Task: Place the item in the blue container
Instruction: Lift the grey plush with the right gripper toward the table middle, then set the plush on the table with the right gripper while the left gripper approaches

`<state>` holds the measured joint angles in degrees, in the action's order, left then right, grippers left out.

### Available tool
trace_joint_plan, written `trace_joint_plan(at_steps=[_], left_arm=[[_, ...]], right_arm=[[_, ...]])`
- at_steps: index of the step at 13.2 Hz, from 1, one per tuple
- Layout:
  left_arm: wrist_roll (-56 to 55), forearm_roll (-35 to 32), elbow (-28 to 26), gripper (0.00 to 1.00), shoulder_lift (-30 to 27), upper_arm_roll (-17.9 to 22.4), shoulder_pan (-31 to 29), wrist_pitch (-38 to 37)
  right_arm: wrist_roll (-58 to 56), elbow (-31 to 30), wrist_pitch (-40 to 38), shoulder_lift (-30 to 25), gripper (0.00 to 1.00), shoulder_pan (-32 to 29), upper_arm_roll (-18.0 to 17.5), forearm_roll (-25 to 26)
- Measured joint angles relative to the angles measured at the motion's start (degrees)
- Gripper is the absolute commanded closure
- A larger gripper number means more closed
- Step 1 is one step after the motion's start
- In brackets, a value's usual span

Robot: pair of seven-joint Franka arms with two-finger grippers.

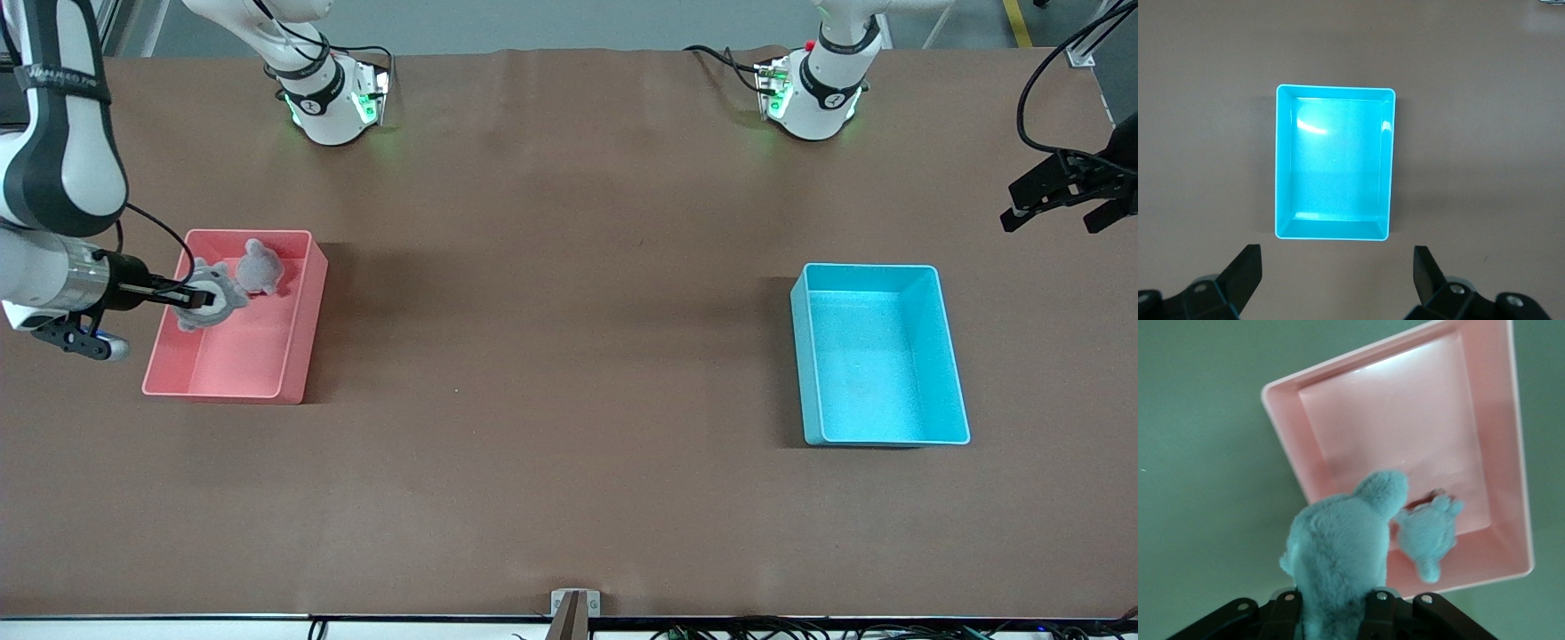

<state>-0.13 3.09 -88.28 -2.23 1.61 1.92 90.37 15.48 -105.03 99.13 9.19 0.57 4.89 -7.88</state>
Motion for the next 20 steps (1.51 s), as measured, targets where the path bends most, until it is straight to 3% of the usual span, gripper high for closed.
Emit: trace_joint_plan(at_steps=[3,9,12,16,20], left_arm=[[0.0,0.0,0.0,0.0,0.0,0.0,0.0,0.0],[0.0,0.0,0.0,0.0,0.5,0.2,-0.4,-0.1],[-0.1,0.0,0.0,0.0,1.6,0.5,-0.5,-0.1],[-0.3,0.3,-0.3,0.0,4.4,0.0,0.0,-0.4],[-7.1,2.7,-0.4,0.0,9.0,-3.4,3.5,-0.4]], right_arm=[[21.4,-0.1,2.2,0.1,0.96,12.6,-0.5,-0.1],[52.4,-0.6,21.4,6.1,0.96,32.8,-0.7,-0.1],[62.9,2.4,26.5,13.3,0.96,39.1,-0.6,0.1],[73.2,13.2,27.4,24.2,0.95,44.6,-0.4,0.2],[76.6,17.0,31.8,29.0,0.89,46.3,-0.3,0.2]])
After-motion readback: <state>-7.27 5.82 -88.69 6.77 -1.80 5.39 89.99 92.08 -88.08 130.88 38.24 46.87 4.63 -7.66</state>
